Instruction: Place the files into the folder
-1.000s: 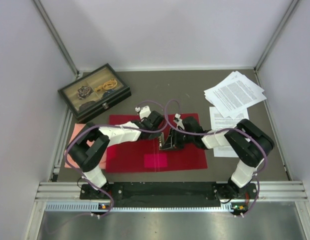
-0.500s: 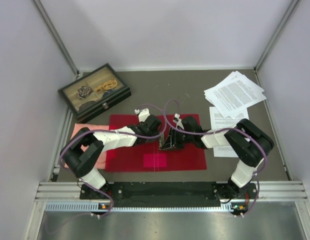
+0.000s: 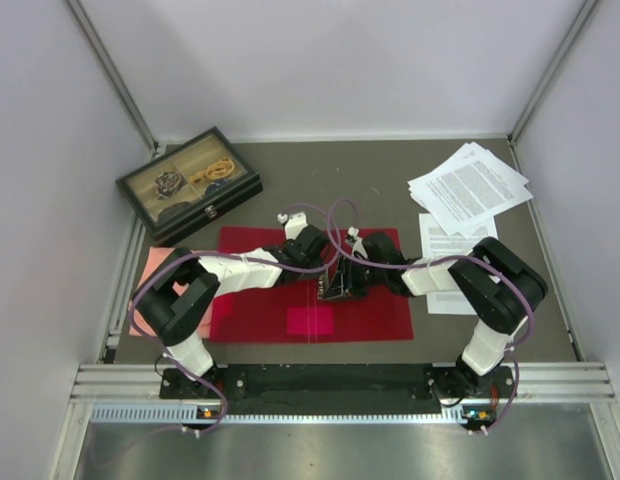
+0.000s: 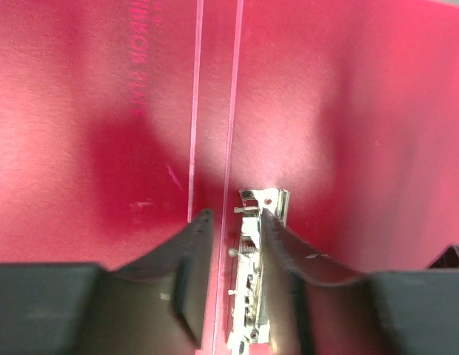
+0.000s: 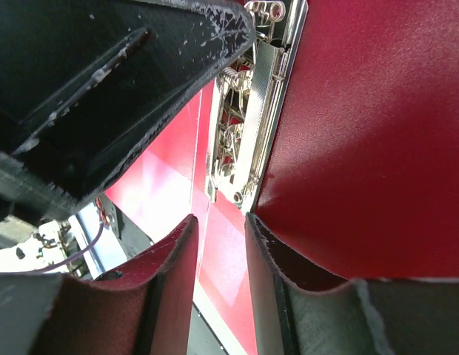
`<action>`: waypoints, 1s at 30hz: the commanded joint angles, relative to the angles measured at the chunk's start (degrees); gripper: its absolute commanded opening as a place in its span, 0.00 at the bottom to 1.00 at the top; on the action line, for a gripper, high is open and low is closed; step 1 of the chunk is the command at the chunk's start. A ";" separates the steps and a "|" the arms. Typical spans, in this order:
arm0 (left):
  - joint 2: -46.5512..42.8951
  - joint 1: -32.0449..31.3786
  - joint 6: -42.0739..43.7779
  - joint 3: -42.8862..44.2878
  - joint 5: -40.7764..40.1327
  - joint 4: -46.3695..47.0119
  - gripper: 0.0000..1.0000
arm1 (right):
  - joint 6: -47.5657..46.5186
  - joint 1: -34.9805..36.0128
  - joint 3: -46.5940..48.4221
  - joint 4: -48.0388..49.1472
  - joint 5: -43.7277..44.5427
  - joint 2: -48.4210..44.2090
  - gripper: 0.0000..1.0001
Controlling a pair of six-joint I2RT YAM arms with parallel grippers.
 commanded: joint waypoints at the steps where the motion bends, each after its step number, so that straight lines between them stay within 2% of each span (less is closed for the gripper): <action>1: 1.05 -0.14 -0.44 0.02 -1.82 -2.97 0.31 | -2.38 0.53 0.49 -2.59 2.33 0.91 0.33; 9: 0.70 -0.14 -1.14 -1.91 -1.82 -2.97 0.17 | -2.38 0.53 1.11 -1.98 1.62 2.23 0.33; 10: 0.87 -0.14 -1.23 -2.09 -1.48 -2.80 0.12 | -2.55 0.53 1.20 -2.41 1.54 2.23 0.33; 13: 1.23 -0.14 -2.02 -2.44 -1.73 -3.68 0.08 | -4.31 0.53 2.25 -6.00 1.36 1.53 0.33; 14: 1.31 -0.14 -2.20 -2.70 -2.26 -3.85 0.02 | -4.75 0.53 2.34 -6.63 1.27 0.83 0.33; 15: 1.58 -0.14 -2.72 -2.53 -2.61 -4.81 0.00 | -5.01 0.53 2.52 -6.99 0.66 0.56 0.33; 19: 1.85 -0.14 -7.99 -0.60 -3.85 -10.95 0.00 | -4.84 0.53 3.04 -7.60 -2.50 0.47 0.33; 26: 0.17 -0.23 -18.72 -4.80 0.19 -10.72 0.00 | -2.21 0.44 1.64 -2.95 -5.14 0.73 0.33; 29: 0.09 -0.23 -20.21 -6.21 1.16 -9.57 0.00 | -1.59 0.35 1.55 -1.98 -3.65 0.82 0.29; 30: 0.17 -0.32 -20.57 -6.39 1.25 -9.48 0.00 | -1.15 0.35 1.64 -1.20 -3.13 0.99 0.25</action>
